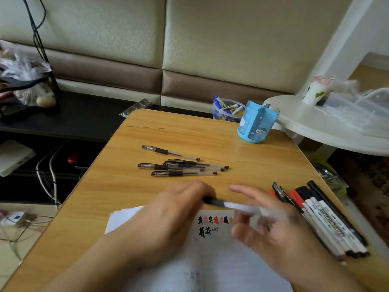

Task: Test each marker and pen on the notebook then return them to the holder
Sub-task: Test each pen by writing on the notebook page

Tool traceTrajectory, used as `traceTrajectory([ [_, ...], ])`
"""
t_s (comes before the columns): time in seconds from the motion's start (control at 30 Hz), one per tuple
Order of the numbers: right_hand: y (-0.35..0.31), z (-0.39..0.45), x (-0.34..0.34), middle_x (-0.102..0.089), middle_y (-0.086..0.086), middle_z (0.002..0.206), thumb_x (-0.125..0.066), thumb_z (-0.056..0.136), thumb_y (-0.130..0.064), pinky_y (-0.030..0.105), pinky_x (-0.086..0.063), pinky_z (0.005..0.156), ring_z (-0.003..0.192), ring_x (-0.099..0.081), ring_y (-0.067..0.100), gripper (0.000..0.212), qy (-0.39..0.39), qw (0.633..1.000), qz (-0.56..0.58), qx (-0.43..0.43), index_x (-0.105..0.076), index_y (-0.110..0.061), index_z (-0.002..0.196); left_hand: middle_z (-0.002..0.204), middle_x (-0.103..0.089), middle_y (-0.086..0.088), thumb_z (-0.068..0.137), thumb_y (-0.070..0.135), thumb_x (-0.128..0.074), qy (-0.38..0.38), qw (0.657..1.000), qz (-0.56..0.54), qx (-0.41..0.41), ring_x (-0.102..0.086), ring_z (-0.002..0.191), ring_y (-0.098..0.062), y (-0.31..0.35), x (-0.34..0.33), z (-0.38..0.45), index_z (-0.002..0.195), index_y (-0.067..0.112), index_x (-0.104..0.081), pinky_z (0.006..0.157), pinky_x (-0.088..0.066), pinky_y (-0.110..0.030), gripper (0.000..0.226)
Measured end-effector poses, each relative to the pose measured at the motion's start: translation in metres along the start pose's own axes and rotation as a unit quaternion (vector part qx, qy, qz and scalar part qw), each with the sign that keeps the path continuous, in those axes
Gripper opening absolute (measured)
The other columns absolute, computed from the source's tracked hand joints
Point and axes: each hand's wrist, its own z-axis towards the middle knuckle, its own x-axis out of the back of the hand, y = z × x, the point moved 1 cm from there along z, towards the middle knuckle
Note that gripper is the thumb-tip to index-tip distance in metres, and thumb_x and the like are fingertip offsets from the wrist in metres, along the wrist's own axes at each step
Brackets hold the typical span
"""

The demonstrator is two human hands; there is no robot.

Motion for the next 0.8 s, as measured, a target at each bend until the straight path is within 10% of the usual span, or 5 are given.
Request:
traceTrajectory([
  [0.17, 0.002, -0.002, -0.034, -0.061, 0.006, 0.064, -0.062, 0.083, -0.059, 0.044, -0.043, 0.046, 0.053, -0.057, 0.030, 0.027, 0.072, 0.986, 0.139, 0.048, -0.056, -0.033, 0.083, 0.090, -0.056, 0.008, 0.101, 0.031, -0.042, -0.063, 0.995, 0.036, -0.073, -0.051, 0.082, -0.011, 0.011, -0.004, 0.002, 0.104, 0.018, -0.057, 0.075, -0.040, -0.022, 0.021],
  [0.47, 0.004, -0.007, -0.026, -0.064, 0.013, 0.069, -0.064, 0.087, -0.045, 0.047, -0.051, 0.056, 0.062, -0.063, 0.030, 0.018, 0.001, 0.981, 0.190, 0.034, -0.063, -0.027, 0.090, 0.068, -0.060, 0.001, 0.096, 0.053, -0.046, -0.086, 0.994, 0.018, -0.058, -0.054, 0.065, -0.019, 0.006, -0.001, -0.001, 0.103, 0.027, -0.061, 0.060, -0.044, -0.036, 0.031],
  [0.67, 0.014, 0.001, -0.018, -0.066, 0.014, 0.058, -0.072, 0.079, -0.047, 0.026, -0.044, 0.044, 0.046, -0.057, 0.023, 0.035, 0.104, 0.978, 0.179, -0.037, -0.066, -0.013, 0.072, 0.058, -0.046, -0.001, 0.083, 0.038, -0.039, -0.029, 0.998, 0.043, 0.029, -0.044, 0.055, -0.016, -0.011, 0.002, -0.004, 0.097, 0.031, -0.050, 0.053, -0.036, -0.033, 0.019],
  [0.8, 0.028, 0.002, -0.027, -0.059, 0.013, 0.048, -0.074, 0.081, -0.010, 0.030, -0.038, 0.040, 0.040, -0.049, 0.021, 0.023, 0.116, 0.978, 0.144, -0.092, -0.059, -0.014, 0.065, 0.061, -0.047, 0.010, 0.084, 0.036, -0.032, 0.003, 0.997, 0.039, 0.065, -0.045, 0.059, -0.009, -0.012, 0.000, -0.003, 0.094, 0.031, -0.050, 0.055, -0.035, -0.032, 0.021],
])
